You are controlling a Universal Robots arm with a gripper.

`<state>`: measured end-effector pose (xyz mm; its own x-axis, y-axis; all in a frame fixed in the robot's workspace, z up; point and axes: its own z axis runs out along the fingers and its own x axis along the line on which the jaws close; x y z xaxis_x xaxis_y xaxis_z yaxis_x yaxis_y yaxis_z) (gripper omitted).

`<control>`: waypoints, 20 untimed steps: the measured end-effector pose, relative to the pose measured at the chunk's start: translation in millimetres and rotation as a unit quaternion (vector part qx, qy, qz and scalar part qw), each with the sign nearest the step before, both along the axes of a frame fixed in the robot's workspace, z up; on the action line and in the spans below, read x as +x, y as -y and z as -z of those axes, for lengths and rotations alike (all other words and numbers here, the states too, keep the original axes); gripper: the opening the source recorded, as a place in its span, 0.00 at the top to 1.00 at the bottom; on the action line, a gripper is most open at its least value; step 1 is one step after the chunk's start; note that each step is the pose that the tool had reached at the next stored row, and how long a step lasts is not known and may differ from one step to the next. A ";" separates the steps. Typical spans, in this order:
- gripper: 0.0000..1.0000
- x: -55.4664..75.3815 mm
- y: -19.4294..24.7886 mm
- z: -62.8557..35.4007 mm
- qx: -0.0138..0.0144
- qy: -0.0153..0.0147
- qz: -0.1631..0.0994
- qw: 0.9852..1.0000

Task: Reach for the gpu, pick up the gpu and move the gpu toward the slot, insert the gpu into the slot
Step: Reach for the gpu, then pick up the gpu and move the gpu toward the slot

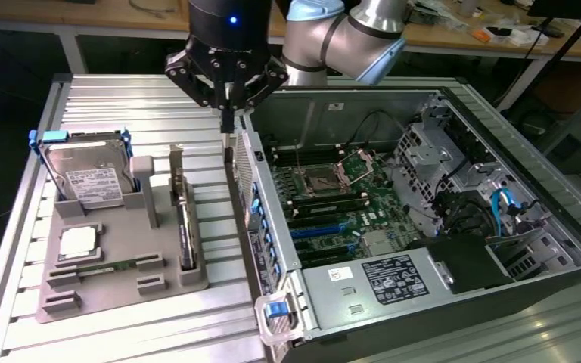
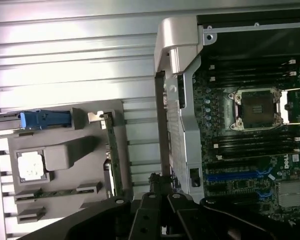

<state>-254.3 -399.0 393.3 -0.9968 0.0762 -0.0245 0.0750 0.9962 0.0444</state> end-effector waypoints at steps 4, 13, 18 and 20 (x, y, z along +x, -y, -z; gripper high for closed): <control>0.89 -15.9 0.0 0.0 0.000 0.000 0.000 1.000; 0.89 -52.5 0.0 0.0 0.000 0.000 0.000 1.000; 0.89 -72.8 0.0 -0.1 0.000 0.000 0.000 1.000; 0.89 -74.5 0.0 0.0 0.000 0.000 0.000 1.000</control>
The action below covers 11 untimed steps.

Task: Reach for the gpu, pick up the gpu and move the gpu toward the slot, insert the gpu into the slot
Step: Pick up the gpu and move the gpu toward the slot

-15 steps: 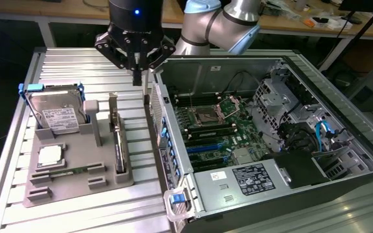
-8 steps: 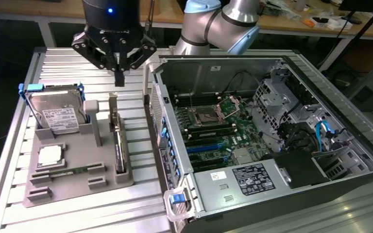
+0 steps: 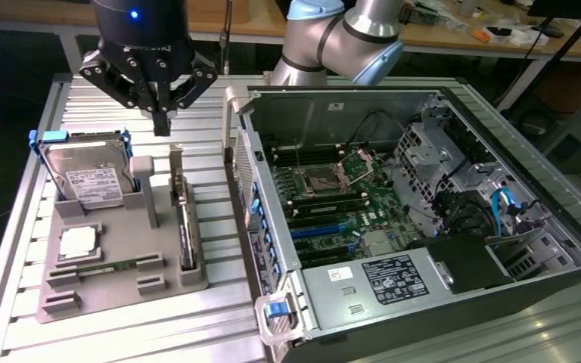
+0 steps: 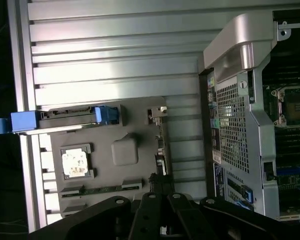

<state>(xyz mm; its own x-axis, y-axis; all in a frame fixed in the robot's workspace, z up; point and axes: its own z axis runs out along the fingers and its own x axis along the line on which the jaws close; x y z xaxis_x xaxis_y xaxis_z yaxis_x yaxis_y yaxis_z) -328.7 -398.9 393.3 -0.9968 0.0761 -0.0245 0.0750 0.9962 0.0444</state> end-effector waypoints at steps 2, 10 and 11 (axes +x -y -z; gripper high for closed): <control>0.89 -0.3 0.0 0.0 0.000 0.000 0.000 1.000; 0.89 0.5 0.0 1.4 0.000 0.000 -0.036 0.999; 0.89 0.5 0.0 2.0 0.000 0.000 -0.042 0.999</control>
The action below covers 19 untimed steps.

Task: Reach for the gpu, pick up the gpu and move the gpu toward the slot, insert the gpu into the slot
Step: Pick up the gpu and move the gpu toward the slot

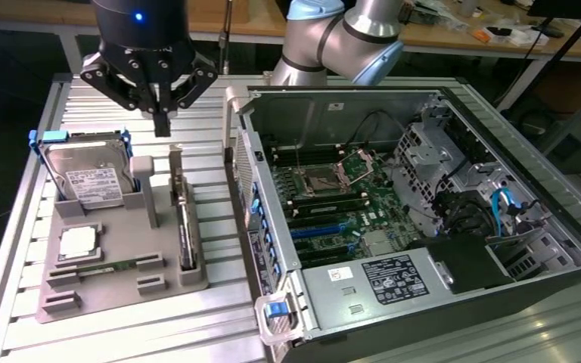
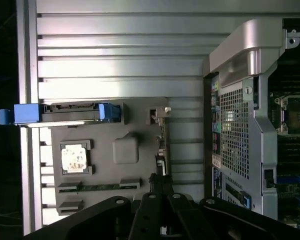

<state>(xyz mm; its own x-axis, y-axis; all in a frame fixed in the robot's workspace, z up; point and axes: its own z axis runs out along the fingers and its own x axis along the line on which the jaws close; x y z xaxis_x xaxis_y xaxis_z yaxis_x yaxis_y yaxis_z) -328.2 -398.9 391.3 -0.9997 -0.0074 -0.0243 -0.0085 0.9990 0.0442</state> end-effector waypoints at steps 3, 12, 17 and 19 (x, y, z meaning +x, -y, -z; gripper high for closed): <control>0.89 0.0 0.3 0.6 0.000 0.000 -0.002 1.000; 0.75 -0.1 0.8 2.8 0.000 0.000 -0.002 1.000; 0.69 -0.1 4.7 8.8 0.000 -0.003 -0.002 1.000; 0.69 0.0 9.5 11.7 0.000 -0.004 -0.002 1.000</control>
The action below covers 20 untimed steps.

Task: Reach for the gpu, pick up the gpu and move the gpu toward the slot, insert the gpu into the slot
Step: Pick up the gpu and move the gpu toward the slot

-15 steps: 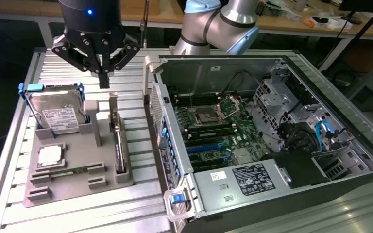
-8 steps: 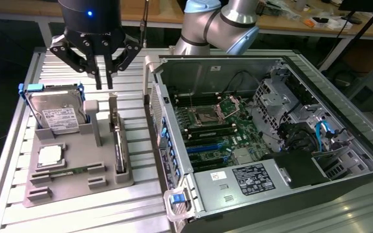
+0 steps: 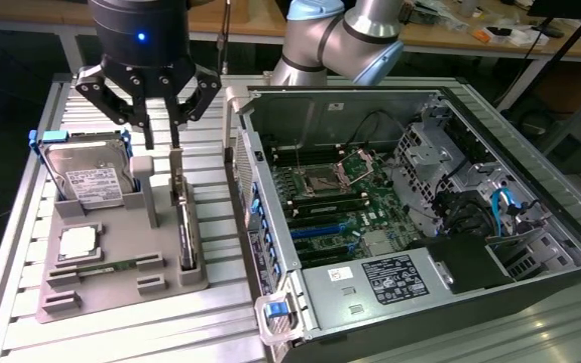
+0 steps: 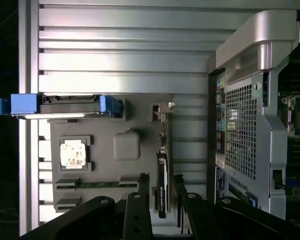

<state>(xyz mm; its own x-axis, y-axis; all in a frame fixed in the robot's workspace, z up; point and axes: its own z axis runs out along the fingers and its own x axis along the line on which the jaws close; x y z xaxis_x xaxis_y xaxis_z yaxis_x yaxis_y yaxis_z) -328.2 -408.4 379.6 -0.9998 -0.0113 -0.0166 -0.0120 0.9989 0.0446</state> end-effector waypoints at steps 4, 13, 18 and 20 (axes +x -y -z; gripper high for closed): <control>0.55 0.4 3.3 4.9 0.000 -0.004 0.000 1.000; 0.55 3.5 13.9 20.6 0.000 -0.008 0.000 1.000; 0.55 9.0 20.7 28.8 -0.001 -0.008 0.000 1.000; 0.55 14.9 20.8 32.3 -0.001 -0.008 0.000 1.000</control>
<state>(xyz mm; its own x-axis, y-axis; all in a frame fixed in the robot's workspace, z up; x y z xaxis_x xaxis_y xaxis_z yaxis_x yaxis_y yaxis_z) -313.3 -429.2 347.3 -0.9999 -0.0111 0.0003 -0.0111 0.9990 0.0422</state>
